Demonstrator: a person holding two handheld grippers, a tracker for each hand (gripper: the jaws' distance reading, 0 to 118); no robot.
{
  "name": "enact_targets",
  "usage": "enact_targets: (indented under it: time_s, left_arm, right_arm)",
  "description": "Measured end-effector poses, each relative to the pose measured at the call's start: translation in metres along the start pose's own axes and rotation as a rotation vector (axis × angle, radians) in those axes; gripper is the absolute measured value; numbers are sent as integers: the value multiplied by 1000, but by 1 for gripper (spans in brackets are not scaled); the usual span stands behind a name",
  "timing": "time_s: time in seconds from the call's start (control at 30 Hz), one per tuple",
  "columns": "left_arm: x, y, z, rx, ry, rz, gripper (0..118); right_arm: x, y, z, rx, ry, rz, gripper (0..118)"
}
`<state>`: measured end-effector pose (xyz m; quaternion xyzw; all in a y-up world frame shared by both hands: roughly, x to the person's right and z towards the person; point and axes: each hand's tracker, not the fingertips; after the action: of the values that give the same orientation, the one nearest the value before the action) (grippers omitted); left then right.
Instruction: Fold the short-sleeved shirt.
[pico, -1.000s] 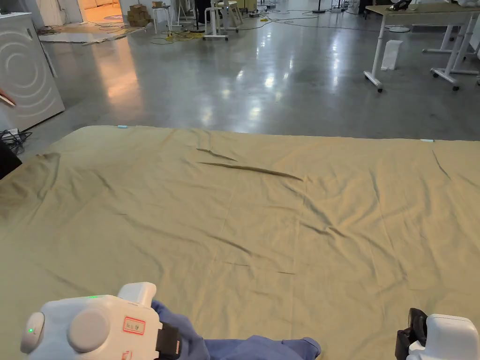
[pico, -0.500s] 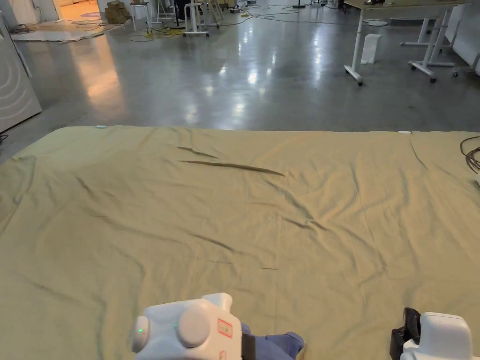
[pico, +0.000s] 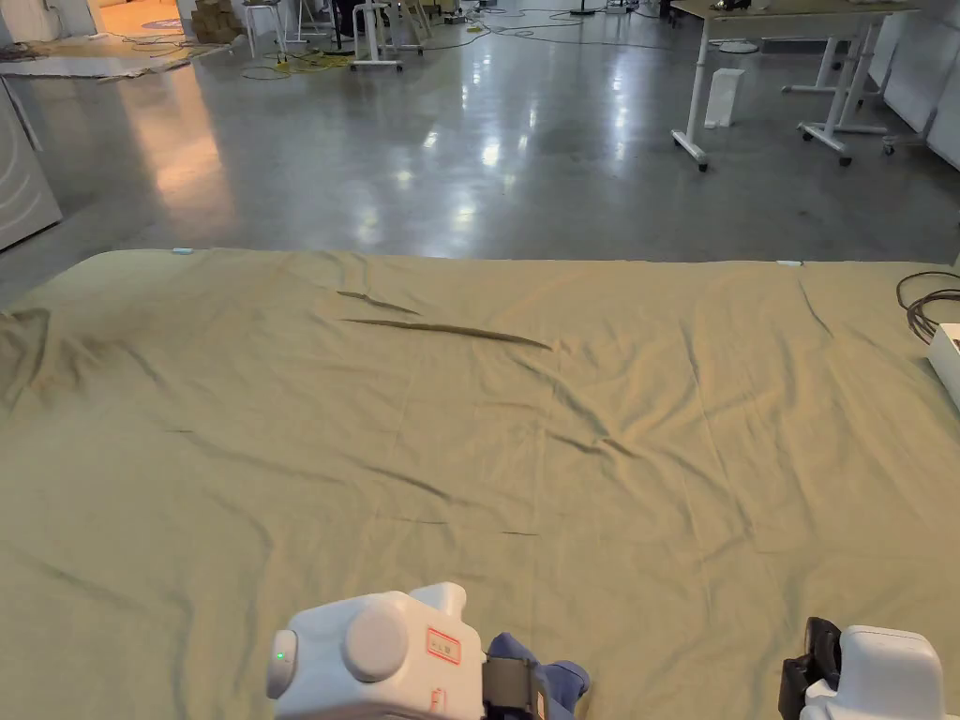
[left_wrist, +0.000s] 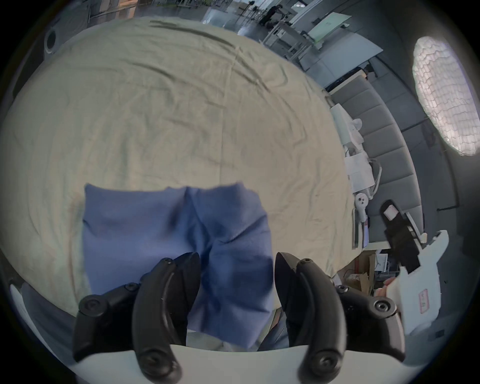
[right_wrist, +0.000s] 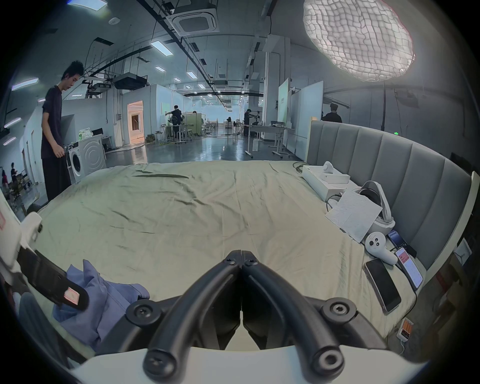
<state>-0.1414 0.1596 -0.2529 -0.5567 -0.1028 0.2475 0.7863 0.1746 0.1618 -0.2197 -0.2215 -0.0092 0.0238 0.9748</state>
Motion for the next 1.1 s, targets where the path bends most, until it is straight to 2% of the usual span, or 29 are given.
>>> enact_targets:
  time_s: [0.13,0.2,0.27,0.3,0.4,0.47,0.73,0.87,0.93,1.1]
  left_arm:
    - [-9,4,14,44,-70,22,61]
    - [-9,4,9,40,-69,-7,47]
    - [-6,2,-4,23,-61,-38,25]
    - [-7,2,-12,12,-69,-47,18]
    - [-5,-2,-41,-35,-94,-48,18]
    - [-3,-6,-57,-69,-112,-54,10]
    - [8,-29,-94,-120,-88,-107,8]
    - [4,-31,-90,-94,-92,-104,7]
    - [6,-29,-74,-30,-95,-105,7]
    - [13,-15,-1,241,-58,-233,7]
  right_arm:
    - [0,0,1,2,0,-1,0]
    - [-1,0,2,0,2,-1,0]
    - [-1,0,3,1,2,-1,0]
    - [-1,-1,4,0,3,-1,0]
    - [0,-2,4,-3,2,1,0]
    - [1,-3,5,-4,0,0,0]
    - [3,-3,8,1,-3,3,0]
    - [2,1,11,15,1,4,0]
    - [2,5,13,26,3,10,0]
    - [-1,23,20,80,5,9,0]
